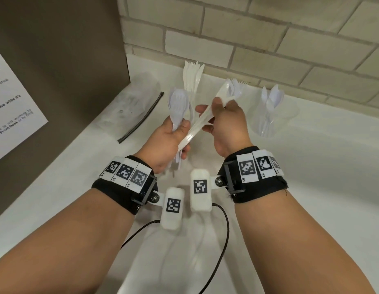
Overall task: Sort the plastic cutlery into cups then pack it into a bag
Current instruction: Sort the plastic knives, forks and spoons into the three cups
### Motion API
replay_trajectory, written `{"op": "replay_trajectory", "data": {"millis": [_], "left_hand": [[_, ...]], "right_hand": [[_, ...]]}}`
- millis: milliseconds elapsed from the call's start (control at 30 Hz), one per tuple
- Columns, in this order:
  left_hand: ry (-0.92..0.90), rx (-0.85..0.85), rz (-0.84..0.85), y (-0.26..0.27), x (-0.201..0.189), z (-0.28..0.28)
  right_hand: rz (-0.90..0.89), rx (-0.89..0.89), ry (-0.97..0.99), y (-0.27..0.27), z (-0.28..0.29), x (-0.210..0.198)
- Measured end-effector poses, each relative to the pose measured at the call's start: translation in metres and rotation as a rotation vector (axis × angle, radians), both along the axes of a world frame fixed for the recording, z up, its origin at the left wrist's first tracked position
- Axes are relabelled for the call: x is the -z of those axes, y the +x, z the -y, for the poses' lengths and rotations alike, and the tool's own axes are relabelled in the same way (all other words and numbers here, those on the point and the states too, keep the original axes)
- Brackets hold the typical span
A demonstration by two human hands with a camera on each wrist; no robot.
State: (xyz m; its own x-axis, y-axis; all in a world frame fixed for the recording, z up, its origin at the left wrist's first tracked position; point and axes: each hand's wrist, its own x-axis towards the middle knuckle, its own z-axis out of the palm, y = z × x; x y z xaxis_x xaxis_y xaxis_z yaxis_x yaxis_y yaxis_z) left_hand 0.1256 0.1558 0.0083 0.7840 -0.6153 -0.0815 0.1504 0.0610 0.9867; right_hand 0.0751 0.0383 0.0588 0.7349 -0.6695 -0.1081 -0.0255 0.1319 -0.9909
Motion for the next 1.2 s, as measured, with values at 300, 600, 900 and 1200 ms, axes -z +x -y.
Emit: {"op": "replay_trajectory", "data": {"millis": [300, 600, 900, 1200], "left_hand": [[-0.143, 0.156, -0.185, 0.004, 0.004, -0.007], [-0.241, 0.273, -0.307, 0.001, -0.002, -0.011], [-0.098, 0.281, -0.185, -0.006, -0.002, -0.009], [-0.005, 0.101, -0.262, 0.014, -0.001, -0.023]], "right_hand": [[-0.131, -0.06, -0.131, -0.004, 0.006, -0.009], [-0.086, -0.216, -0.058, -0.007, 0.0, 0.006], [-0.152, -0.22, -0.266, -0.001, 0.002, 0.007], [-0.034, -0.037, -0.005, 0.045, 0.05, -0.04]]}}
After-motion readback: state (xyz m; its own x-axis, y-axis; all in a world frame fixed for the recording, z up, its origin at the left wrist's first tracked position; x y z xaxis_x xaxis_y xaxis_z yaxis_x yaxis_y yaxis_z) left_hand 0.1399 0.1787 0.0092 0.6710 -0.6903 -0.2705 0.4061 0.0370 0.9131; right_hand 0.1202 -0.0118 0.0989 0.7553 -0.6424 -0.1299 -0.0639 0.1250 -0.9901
